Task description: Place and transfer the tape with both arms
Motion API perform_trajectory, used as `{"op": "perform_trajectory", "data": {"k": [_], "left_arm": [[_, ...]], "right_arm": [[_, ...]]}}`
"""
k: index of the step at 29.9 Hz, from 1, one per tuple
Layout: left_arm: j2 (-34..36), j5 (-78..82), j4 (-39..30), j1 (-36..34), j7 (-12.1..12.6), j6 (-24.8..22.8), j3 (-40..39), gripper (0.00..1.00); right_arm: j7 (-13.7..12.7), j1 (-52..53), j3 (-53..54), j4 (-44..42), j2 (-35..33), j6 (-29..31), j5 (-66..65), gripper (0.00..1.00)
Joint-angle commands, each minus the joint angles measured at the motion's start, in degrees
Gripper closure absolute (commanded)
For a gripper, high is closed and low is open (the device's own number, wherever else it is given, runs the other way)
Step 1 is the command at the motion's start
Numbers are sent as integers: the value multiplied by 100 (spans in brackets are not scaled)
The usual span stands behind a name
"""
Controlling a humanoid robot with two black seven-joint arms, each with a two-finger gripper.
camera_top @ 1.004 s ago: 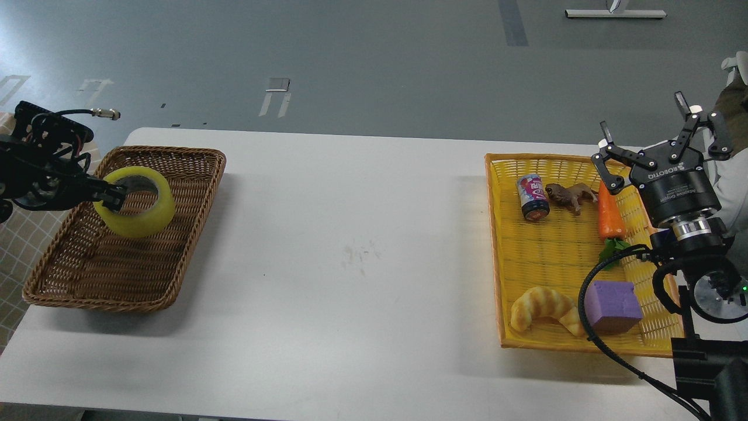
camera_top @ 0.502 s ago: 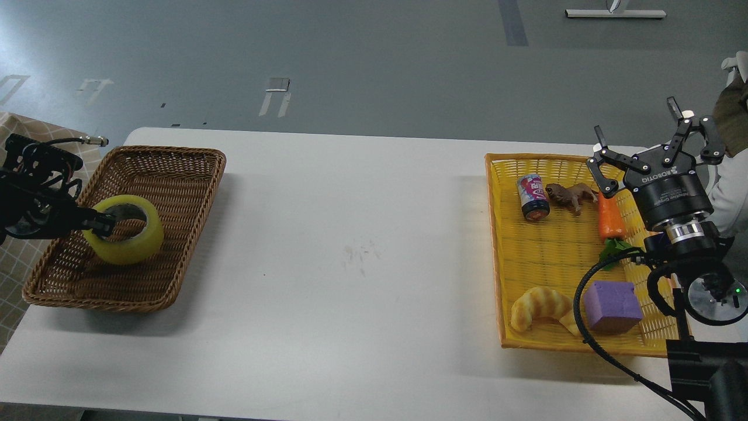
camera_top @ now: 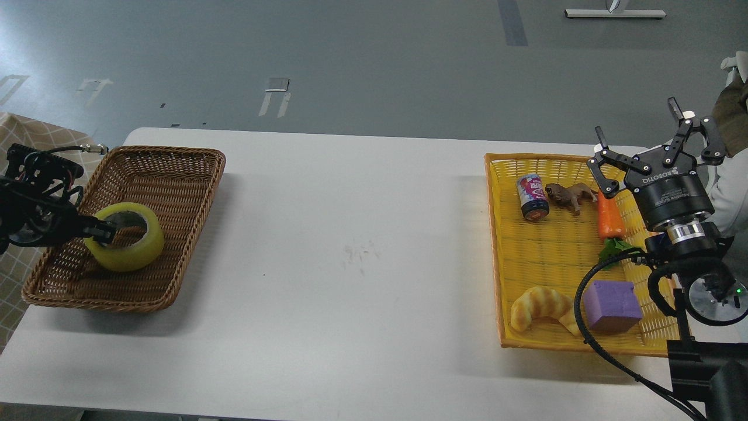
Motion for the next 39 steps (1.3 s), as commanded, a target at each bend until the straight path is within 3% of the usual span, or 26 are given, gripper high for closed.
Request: {"op": "perform_trajectory", "data": {"k": [1,3,5,9,10,11,13,29,32,34,39], "left_arm": [[-2,-204,17,18,0,-8,-1,100],[-2,-266,35,27,0,-8,-1,100],[-11,-310,87,27,0,-8,-1,87],[-37,-328,105,27,0,-8,-1,76],[-37,-371,131,27,0,-8,-1,63],[-37,-467,149,27,0,-8,-1,45],[-37,-678,210,27,0,-8,-1,32],[-2,-1460,228,-183,0,-26,-89,20],[59,-2146,219,-841,18,-52,-89,14],[68,-2794,228,-1306,18,-35,-98,3],[51,-4366,228,-1931,0,-9,-150,2]], "right_arm": [[5,0,1,0,-4,0,-4,0],[5,0,1,0,5,0,-4,0],[-3,0,1,-8,5,0,-4,0],[5,0,1,-8,-4,0,-4,0],[-3,0,1,-8,-4,0,5,0],[5,0,1,-8,-4,0,-4,0],[5,0,1,-8,-4,0,-4,0],[-4,0,1,0,5,0,5,0],[5,9,1,0,-4,0,-4,0],[-4,27,1,0,5,0,-4,0],[-4,106,1,0,-4,0,-13,0]]}}
